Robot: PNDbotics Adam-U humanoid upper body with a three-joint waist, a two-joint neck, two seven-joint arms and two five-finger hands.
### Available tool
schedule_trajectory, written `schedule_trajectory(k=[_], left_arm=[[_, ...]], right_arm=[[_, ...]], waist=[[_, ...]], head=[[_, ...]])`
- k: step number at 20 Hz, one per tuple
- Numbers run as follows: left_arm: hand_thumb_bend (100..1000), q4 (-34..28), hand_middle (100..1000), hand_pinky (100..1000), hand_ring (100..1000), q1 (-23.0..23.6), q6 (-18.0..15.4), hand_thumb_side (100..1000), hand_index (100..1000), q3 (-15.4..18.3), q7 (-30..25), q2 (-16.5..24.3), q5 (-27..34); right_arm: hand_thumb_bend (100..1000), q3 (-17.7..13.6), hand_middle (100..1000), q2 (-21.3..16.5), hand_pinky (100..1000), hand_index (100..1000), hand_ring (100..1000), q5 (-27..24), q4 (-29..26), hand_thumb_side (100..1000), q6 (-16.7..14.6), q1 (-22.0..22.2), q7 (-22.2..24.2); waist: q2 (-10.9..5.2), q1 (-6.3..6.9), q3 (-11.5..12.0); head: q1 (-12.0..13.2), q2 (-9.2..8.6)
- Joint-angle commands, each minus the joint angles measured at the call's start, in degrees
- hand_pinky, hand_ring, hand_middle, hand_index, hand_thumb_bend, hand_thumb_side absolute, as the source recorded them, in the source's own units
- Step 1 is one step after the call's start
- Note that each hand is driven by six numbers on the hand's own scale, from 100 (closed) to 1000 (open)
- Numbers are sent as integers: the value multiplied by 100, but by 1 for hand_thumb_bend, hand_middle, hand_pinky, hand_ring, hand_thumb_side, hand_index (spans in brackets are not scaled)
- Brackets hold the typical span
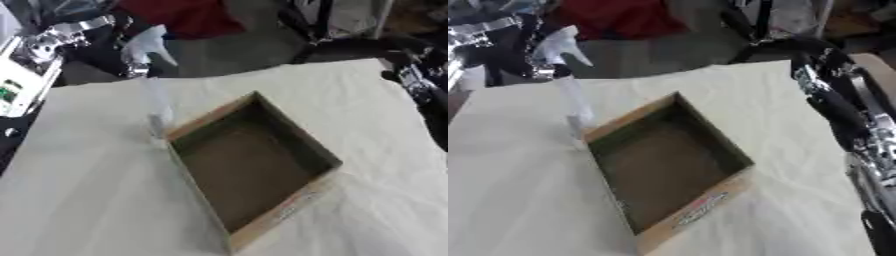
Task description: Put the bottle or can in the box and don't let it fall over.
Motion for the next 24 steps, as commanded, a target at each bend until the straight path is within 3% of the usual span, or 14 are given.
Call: schedule_trajectory(k=[1, 9, 24], left_arm=[[502, -8, 855, 774, 839, -152, -28, 175, 869, 86, 20, 82, -63], [461, -7, 806, 733, 791, -188, 41, 102, 836, 94, 188, 36, -81], [397, 26, 743, 518, 576, -212, 132, 100, 775, 60, 266, -21, -84]], right_arm=[[100, -9, 1000, -77, 889, 890, 956, 9, -94, 532, -2, -83, 23], [100, 2, 1000, -63, 890, 890, 956, 18, -92, 532, 7, -75, 45], [100, -12, 1000, -56, 891, 891, 957, 19, -93, 533, 12, -53, 44]], waist=[[-65, -13, -2], [-25, 10, -16], [-4, 39, -61]], head=[[34, -60], [61, -15], [79, -12]])
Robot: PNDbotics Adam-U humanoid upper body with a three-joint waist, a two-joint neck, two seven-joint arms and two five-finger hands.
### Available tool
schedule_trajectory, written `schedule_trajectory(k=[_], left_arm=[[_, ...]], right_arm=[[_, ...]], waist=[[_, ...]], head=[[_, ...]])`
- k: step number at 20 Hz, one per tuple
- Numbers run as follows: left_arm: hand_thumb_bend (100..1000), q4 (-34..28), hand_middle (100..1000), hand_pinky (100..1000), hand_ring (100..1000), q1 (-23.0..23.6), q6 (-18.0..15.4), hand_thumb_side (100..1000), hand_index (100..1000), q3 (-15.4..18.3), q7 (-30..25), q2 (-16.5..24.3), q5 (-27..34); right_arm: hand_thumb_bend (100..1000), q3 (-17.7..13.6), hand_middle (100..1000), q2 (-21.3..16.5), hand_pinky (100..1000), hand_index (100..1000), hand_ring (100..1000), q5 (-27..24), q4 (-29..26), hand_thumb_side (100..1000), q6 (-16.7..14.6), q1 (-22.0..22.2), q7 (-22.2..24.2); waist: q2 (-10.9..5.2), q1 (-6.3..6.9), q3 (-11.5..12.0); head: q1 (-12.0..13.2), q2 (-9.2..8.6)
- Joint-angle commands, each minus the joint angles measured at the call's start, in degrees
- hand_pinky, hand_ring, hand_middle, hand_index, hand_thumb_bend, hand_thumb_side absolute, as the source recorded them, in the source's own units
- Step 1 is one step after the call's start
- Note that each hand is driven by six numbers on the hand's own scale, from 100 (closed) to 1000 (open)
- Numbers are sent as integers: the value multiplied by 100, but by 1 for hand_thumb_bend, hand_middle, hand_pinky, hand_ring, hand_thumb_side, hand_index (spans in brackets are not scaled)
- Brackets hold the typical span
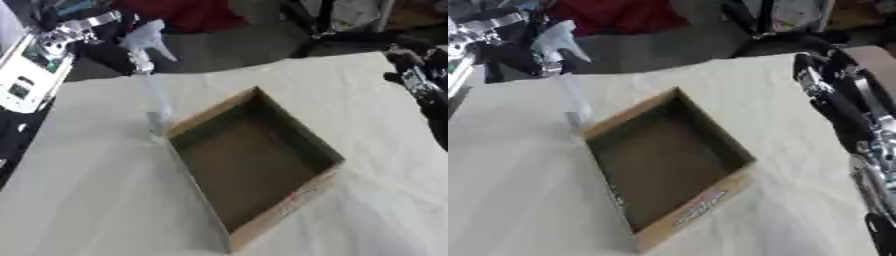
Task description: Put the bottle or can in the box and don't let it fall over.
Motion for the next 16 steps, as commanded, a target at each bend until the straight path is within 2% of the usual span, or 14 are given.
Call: schedule_trajectory(k=[1, 9, 11, 13, 16], left_arm=[[394, -60, 741, 504, 567, -156, -1, 100, 772, 48, -10, 90, 1], [363, -44, 690, 407, 504, -154, -45, 100, 711, 55, 2, 77, -56], [376, -42, 700, 416, 514, -153, -46, 100, 711, 46, 25, 77, -52], [392, -41, 730, 453, 560, -148, -43, 100, 731, 43, 14, 77, -55], [387, -33, 701, 416, 524, -146, -44, 100, 720, 44, 22, 73, -83]], right_arm=[[100, -44, 1000, -58, 891, 891, 957, 14, -93, 533, -12, -54, 10], [100, -56, 1000, -45, 892, 891, 957, 5, -94, 534, -10, -34, 1], [100, -60, 1000, -45, 892, 892, 957, 6, -94, 534, -10, -27, -1], [100, -64, 1000, -44, 892, 892, 957, 5, -97, 534, -11, -26, -5], [100, -64, 1000, -36, 892, 892, 957, 3, -101, 535, -10, -23, -5]], waist=[[-75, -19, -9], [-60, -17, -29], [-54, -18, -33], [-46, -19, -35], [-35, -17, -36]], head=[[10, -20], [6, -19], [7, -15], [8, -12], [10, -10]])
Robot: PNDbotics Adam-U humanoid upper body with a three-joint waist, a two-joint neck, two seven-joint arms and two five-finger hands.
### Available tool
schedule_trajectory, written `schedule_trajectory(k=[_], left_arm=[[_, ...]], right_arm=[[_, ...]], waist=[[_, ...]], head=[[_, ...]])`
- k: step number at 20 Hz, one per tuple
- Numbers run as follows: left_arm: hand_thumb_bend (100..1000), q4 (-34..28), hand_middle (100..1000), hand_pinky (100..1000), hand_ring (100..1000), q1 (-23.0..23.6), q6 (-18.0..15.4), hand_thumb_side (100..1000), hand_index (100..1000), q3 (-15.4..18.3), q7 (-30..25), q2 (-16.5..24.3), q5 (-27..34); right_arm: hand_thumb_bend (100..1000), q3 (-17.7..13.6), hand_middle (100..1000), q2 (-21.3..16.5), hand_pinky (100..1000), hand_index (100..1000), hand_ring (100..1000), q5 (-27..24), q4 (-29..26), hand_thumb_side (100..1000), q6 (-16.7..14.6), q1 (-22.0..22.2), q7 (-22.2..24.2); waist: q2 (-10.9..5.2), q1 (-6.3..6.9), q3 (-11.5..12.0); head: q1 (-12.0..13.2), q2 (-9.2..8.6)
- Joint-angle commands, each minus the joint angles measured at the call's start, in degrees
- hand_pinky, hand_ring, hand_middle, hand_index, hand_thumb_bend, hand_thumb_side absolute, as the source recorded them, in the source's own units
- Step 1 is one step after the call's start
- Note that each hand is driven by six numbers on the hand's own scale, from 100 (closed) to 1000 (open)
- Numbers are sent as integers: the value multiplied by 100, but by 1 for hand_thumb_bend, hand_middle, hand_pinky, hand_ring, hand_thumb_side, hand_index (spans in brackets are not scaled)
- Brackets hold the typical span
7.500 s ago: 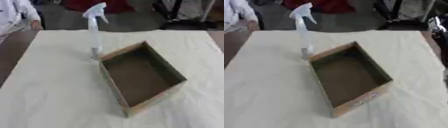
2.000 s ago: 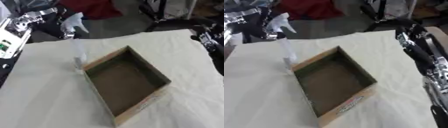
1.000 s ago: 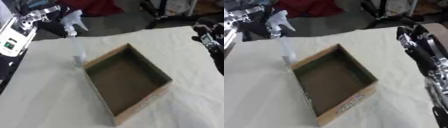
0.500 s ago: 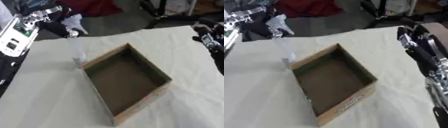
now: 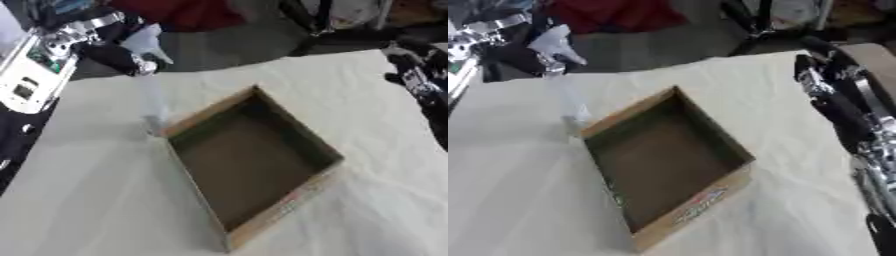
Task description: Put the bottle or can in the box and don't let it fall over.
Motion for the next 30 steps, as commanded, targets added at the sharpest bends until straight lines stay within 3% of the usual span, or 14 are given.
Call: schedule_trajectory(k=[1, 8, 14, 17, 24, 30], left_arm=[[388, -35, 687, 403, 515, -149, -13, 100, 708, 47, 57, 73, -49], [440, -10, 690, 412, 532, -154, -80, 100, 708, 23, 122, 53, -105], [436, 7, 645, 356, 498, -157, -144, 100, 668, 12, 120, 46, -167], [477, 7, 621, 339, 488, -164, -209, 100, 647, -15, 90, 43, -246], [457, -11, 505, 235, 396, -175, -319, 100, 463, -12, 285, 32, -520], [474, -24, 485, 215, 378, -180, -400, 100, 394, -32, 477, 24, -665]], right_arm=[[100, -60, 1000, -40, 892, 892, 957, 2, -102, 535, -8, -55, -2], [100, -58, 1000, -21, 893, 893, 957, -15, -97, 537, 0, -56, 3], [100, -52, 1000, -5, 893, 893, 957, -26, -88, 538, 4, -62, 9], [100, -49, 1000, 0, 893, 893, 956, -38, -92, 538, 4, -67, 10], [100, -40, 1000, 13, 894, 895, 955, -42, -75, 541, 20, -53, 19], [100, -44, 1000, 12, 894, 895, 954, -46, -74, 542, 14, -54, 26]], waist=[[-76, -24, -7], [-55, -27, -16], [-50, -27, -18], [-51, -27, -19], [-45, -24, -21], [-41, -24, -28]], head=[[10, -13], [8, -19], [2, -25], [1, -25], [-7, -33], [-11, -22]])
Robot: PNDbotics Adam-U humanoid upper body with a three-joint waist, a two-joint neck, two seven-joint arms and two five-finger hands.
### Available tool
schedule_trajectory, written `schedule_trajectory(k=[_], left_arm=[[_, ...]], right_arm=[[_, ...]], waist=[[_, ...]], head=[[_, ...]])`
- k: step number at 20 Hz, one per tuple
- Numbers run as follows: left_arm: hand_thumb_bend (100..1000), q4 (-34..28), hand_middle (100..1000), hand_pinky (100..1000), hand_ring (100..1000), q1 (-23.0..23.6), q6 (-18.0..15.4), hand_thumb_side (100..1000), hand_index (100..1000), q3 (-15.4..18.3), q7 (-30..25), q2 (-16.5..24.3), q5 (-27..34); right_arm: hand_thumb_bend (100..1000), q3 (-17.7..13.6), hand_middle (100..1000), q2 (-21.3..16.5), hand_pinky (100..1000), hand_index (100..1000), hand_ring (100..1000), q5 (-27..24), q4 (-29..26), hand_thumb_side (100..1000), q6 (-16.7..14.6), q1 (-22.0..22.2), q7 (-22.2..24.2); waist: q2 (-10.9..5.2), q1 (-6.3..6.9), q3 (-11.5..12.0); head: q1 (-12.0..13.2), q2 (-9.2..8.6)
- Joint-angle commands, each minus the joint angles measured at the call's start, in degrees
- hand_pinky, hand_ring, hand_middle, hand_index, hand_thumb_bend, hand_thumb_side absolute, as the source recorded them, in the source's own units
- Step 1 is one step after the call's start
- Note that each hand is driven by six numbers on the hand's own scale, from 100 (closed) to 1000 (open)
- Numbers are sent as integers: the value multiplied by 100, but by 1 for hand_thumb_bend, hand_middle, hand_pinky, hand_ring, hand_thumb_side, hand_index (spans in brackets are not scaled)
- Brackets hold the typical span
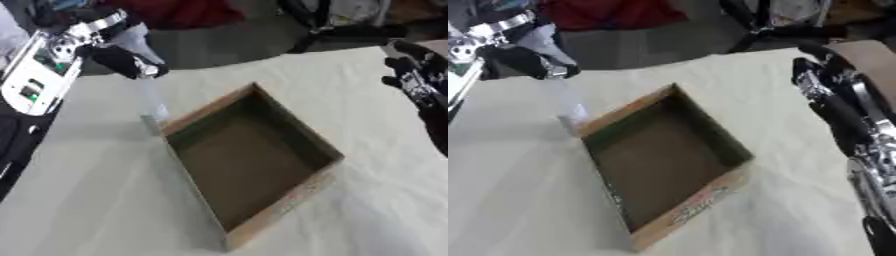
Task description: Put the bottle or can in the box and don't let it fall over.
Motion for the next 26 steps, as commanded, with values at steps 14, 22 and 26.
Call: schedule_trajectory(k=[14, 22, 26], left_arm=[[620, -72, 496, 226, 390, -150, -247, 100, 424, -41, 51, 56, -496], [613, -49, 446, 171, 342, -163, -270, 100, 352, -3, 324, 40, -688], [641, -31, 352, 100, 260, -160, -277, 100, 289, -21, 475, 27, -729]], right_arm=[[100, -59, 1000, -64, 895, 895, 950, -49, -70, 544, -10, -65, 4], [100, -49, 1000, -46, 895, 896, 948, -91, -51, 547, 1, -55, 27], [100, -51, 1000, -46, 896, 896, 948, -102, -43, 550, 2, -42, 37]], waist=[[-64, -24, -11], [-67, -20, -10], [-66, -20, -16]], head=[[-18, -17], [-28, -31], [-35, -36]])
